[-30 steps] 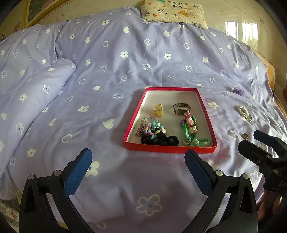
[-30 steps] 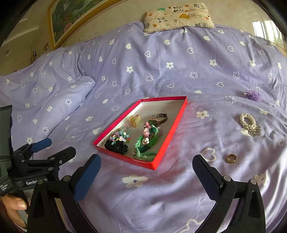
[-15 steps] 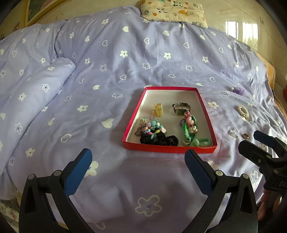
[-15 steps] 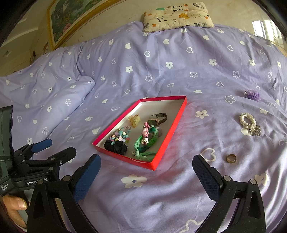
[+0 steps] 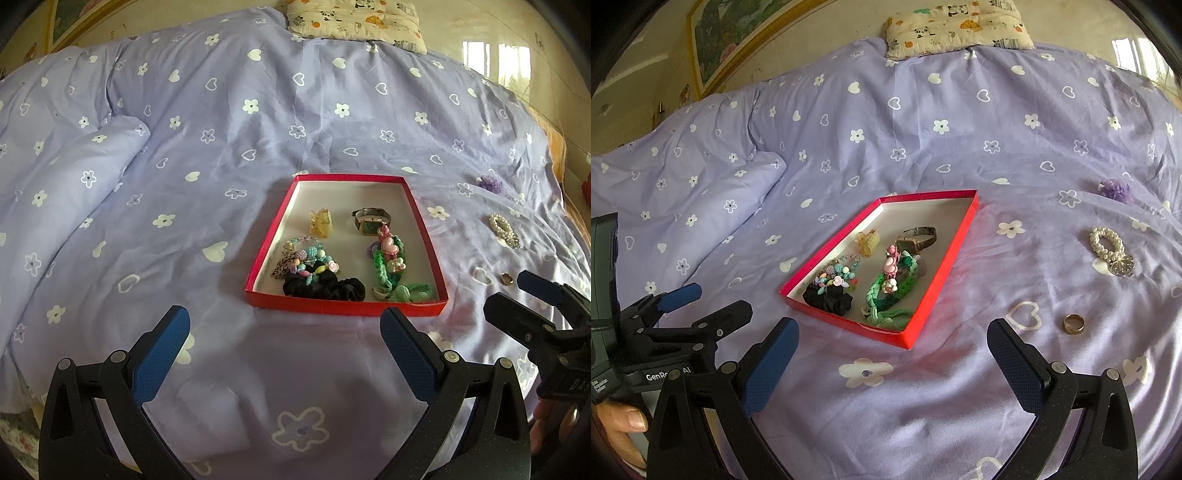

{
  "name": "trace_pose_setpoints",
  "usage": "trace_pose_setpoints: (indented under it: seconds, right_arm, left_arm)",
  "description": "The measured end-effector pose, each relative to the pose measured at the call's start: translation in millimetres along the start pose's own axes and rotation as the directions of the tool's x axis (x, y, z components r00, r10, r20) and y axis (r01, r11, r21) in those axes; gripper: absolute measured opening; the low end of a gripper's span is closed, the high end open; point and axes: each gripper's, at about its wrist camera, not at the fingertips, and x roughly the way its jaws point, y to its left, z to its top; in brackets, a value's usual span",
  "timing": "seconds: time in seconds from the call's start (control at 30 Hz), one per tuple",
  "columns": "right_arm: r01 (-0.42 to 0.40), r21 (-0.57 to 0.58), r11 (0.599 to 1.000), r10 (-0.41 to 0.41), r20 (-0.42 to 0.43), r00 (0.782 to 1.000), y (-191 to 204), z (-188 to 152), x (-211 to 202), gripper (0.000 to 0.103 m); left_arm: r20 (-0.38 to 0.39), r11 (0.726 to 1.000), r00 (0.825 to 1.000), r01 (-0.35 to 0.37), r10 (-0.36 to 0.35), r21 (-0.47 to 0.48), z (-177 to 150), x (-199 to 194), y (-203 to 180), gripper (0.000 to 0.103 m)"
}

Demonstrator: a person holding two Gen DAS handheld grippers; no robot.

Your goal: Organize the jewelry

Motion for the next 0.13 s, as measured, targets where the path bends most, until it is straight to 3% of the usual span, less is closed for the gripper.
trace_pose_setpoints:
  seconds: [0.13]
  right_arm:
    - [-0.001,0.004,1.000,0.001,-0.005,1.000,-1.4,-0.8,2.4,0.103]
  left_arm:
    - [-0.011,1.000,1.000,0.010,-0.010,-0.002,1.7,3.0,1.8,0.103]
